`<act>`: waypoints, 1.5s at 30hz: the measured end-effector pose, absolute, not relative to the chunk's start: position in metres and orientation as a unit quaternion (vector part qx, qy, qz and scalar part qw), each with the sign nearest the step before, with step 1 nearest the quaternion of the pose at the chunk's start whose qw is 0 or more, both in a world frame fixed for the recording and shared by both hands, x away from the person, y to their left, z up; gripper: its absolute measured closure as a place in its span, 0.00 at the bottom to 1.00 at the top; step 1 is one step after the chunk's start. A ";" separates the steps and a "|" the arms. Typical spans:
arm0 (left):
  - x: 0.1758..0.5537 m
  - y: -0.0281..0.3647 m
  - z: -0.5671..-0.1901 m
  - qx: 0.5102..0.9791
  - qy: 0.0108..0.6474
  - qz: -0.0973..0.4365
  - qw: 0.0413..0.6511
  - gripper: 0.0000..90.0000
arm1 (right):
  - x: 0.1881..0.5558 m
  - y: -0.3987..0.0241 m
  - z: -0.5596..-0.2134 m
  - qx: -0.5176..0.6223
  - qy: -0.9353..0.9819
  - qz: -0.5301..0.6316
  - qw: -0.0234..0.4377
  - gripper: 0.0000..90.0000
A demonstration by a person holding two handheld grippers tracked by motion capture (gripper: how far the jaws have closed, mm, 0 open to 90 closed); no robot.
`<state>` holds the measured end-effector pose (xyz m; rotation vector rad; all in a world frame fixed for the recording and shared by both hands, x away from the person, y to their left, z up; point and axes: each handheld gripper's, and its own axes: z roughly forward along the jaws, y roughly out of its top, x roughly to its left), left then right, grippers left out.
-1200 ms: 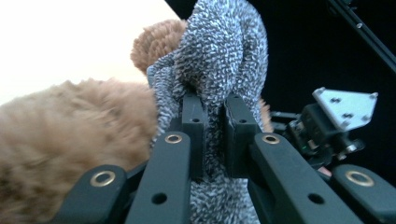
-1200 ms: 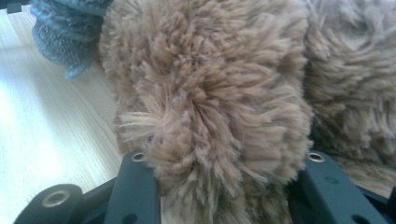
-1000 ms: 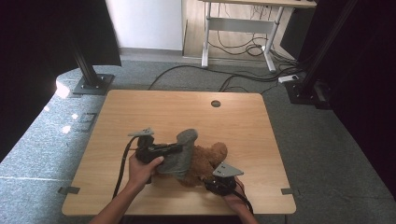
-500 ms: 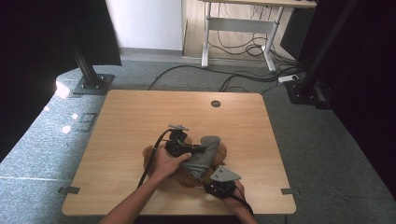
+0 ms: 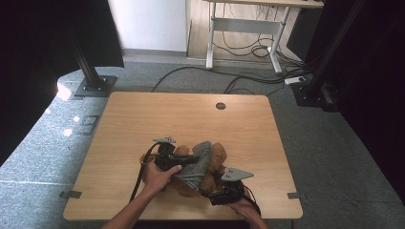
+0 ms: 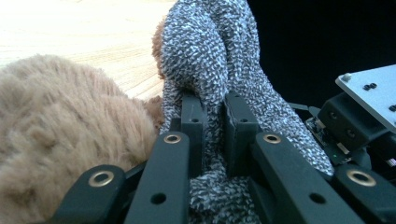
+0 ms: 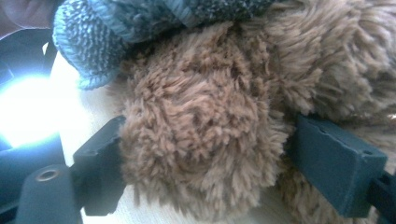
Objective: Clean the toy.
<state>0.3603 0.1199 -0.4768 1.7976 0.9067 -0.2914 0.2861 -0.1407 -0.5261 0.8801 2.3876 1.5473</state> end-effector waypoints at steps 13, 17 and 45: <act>0.362 0.128 -0.480 0.731 0.382 -0.159 0.543 0.89 | 0.295 -0.115 -0.533 0.297 0.817 0.486 0.090 0.47; 0.368 0.133 -0.471 0.721 0.386 -0.169 0.550 0.88 | 0.296 -0.117 -0.533 0.303 0.810 0.488 0.117 0.55; 0.368 0.195 -0.473 0.732 0.437 -0.040 0.521 0.89 | 0.295 -0.132 -0.535 0.312 0.803 0.453 0.230 0.59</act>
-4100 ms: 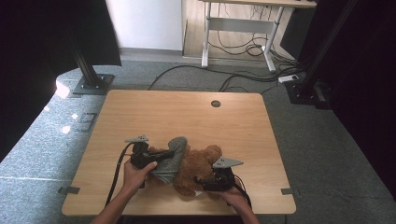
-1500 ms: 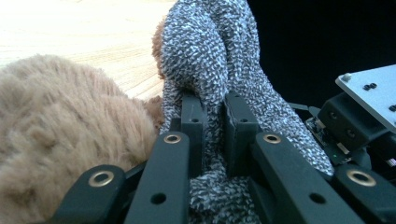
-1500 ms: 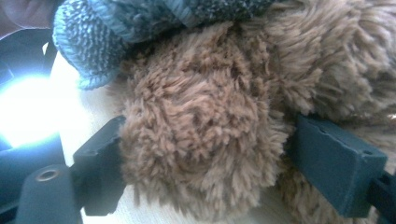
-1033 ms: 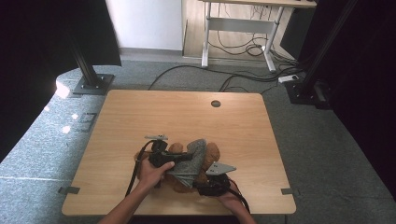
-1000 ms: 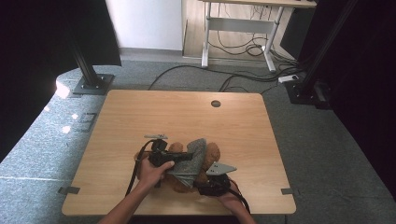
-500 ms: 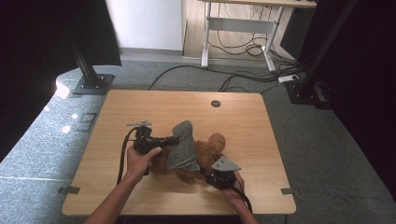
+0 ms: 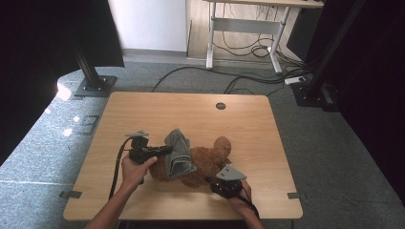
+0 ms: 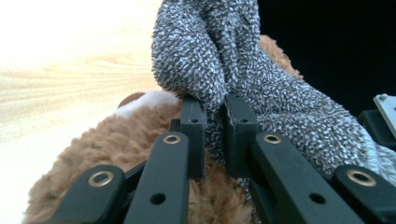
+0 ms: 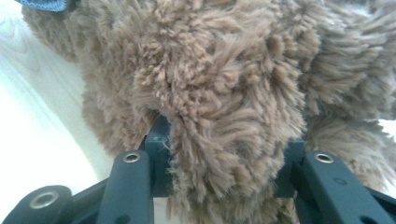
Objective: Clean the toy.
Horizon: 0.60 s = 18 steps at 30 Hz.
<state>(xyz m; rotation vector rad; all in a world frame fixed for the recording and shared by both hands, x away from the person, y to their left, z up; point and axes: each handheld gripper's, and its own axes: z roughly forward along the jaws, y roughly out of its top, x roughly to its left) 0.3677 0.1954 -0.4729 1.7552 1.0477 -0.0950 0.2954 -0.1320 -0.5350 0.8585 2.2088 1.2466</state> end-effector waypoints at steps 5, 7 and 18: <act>0.352 0.202 -0.484 0.720 0.433 -0.047 0.540 0.89 | 0.289 -0.143 -0.537 0.320 0.805 0.468 0.172 0.41; 0.349 0.206 -0.489 0.711 0.437 -0.057 0.548 0.90 | 0.287 -0.150 -0.533 0.324 0.796 0.489 0.150 0.36; 0.332 0.211 -0.498 0.707 0.422 -0.065 0.564 0.90 | 0.307 -0.151 -0.517 0.343 0.761 0.544 0.084 0.15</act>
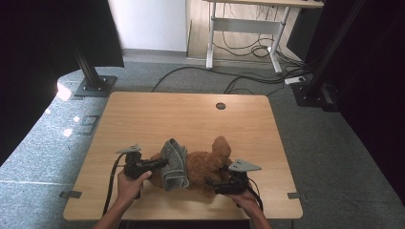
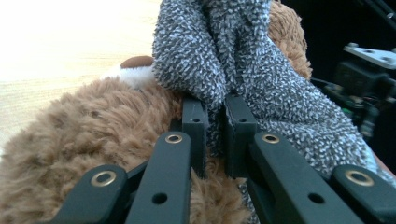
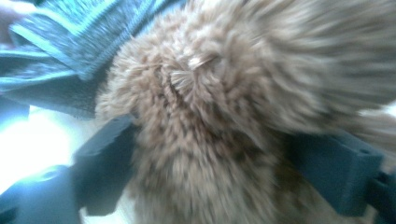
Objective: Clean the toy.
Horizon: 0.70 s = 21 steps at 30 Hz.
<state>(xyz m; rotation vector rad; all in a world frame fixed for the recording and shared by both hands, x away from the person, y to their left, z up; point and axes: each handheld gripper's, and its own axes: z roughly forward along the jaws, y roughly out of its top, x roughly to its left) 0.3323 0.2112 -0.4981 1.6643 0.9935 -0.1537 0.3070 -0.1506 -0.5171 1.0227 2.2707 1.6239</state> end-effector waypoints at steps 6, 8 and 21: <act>0.329 0.212 -0.496 0.704 0.422 -0.070 0.567 0.90 | 0.306 -0.125 -0.525 0.323 0.791 0.505 0.124 0.32; 0.329 0.208 -0.487 0.707 0.417 -0.062 0.567 0.89 | 0.303 -0.126 -0.526 0.328 0.788 0.503 0.132 0.41; 0.350 0.094 -0.432 0.775 0.345 -0.047 0.527 0.89 | 0.289 -0.117 -0.527 0.310 0.793 0.488 0.194 0.48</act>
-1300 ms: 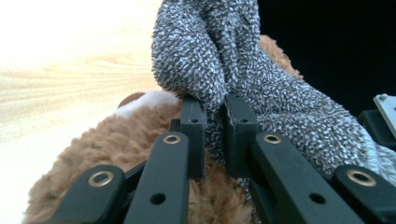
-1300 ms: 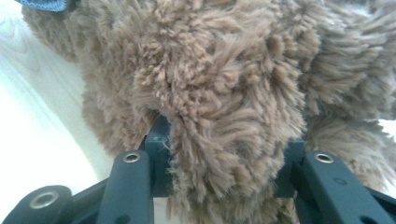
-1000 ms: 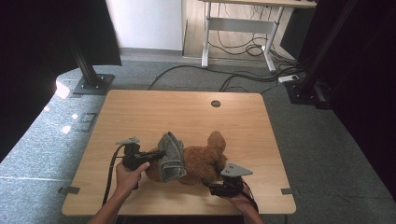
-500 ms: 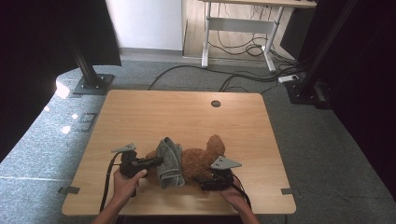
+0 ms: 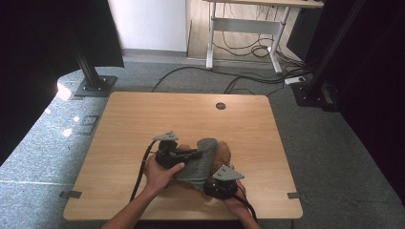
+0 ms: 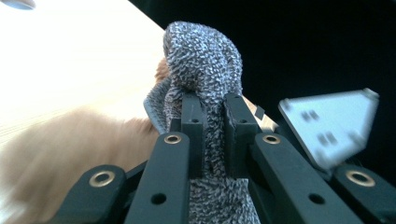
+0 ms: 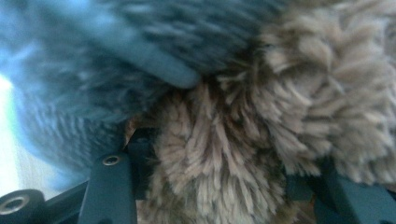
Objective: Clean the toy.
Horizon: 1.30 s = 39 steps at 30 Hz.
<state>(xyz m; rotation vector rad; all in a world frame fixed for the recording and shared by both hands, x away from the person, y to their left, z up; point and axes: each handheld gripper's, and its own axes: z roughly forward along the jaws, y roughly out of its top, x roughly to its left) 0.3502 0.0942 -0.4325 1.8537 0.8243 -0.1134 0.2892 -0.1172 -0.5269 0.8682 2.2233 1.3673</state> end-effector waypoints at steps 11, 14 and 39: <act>0.346 0.139 -0.451 0.770 0.380 -0.025 0.512 0.89 | 0.283 -0.114 -0.529 0.313 0.790 0.466 0.247 0.54; 0.344 0.161 -0.452 0.760 0.392 -0.023 0.519 0.89 | 0.286 -0.113 -0.529 0.320 0.785 0.463 0.260 0.55; 0.318 0.236 -0.484 0.722 0.437 -0.045 0.535 0.89 | 0.291 -0.132 -0.534 0.322 0.777 0.493 0.223 0.60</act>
